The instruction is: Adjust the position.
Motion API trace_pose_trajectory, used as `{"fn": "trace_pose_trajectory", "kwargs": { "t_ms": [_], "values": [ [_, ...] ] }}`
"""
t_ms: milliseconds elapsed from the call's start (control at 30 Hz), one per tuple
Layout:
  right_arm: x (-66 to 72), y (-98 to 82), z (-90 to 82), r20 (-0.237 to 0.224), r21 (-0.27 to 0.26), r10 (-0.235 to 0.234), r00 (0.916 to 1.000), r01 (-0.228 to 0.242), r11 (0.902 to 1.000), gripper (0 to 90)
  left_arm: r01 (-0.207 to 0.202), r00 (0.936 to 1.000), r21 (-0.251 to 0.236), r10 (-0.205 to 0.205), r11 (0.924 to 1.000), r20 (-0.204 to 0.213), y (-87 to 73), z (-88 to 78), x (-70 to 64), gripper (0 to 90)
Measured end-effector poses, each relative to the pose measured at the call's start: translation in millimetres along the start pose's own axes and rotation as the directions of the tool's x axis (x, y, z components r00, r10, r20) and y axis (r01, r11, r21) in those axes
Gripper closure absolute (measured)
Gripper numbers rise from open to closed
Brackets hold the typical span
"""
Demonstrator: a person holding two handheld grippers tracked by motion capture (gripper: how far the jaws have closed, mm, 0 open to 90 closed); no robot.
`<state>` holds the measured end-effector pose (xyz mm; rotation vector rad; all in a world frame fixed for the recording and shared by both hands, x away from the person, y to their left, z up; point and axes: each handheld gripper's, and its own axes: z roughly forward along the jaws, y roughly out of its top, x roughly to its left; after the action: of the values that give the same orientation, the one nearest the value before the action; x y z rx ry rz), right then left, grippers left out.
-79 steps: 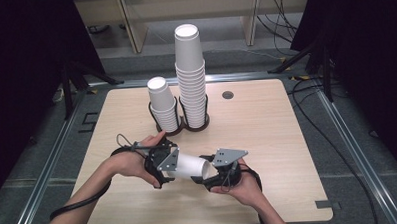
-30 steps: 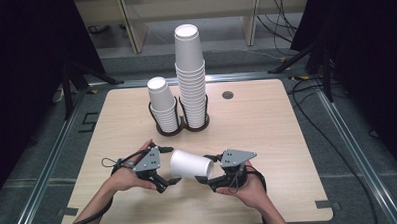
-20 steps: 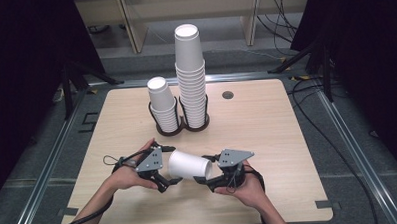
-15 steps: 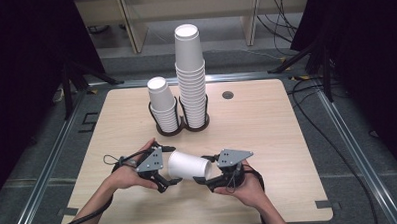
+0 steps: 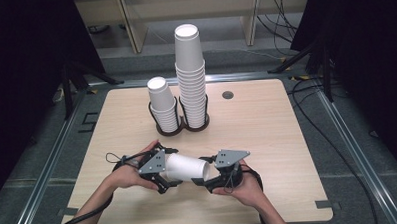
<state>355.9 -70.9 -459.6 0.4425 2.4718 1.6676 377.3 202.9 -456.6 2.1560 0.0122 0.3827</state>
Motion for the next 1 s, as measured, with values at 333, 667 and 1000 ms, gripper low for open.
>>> {"fn": "trace_pose_trajectory", "kwargs": {
  "t_ms": [333,667,1000],
  "values": [
    [-2.1,-0.1,-0.3,-0.015,-0.003,-0.014,0.9998,0.014,0.9999,26.8,-0.009,0.9998,0.011,0.009,0.9999,0.019,0.0,-0.7,1.6,6.1],
    [-4.0,-0.3,-0.2,-0.018,-0.008,-0.024,0.9995,0.024,0.9997,26.2,-0.011,0.9996,0.013,0.011,0.9999,0.026,0.5,-3.1,1.8,8.2],
    [-4.9,0.1,0.3,-0.027,-0.016,0.001,0.9996,-0.001,0.9999,25.4,-0.051,0.9985,0.028,0.051,0.9983,0.022,2.9,-8.0,1.8,13.2]
  ]
}}
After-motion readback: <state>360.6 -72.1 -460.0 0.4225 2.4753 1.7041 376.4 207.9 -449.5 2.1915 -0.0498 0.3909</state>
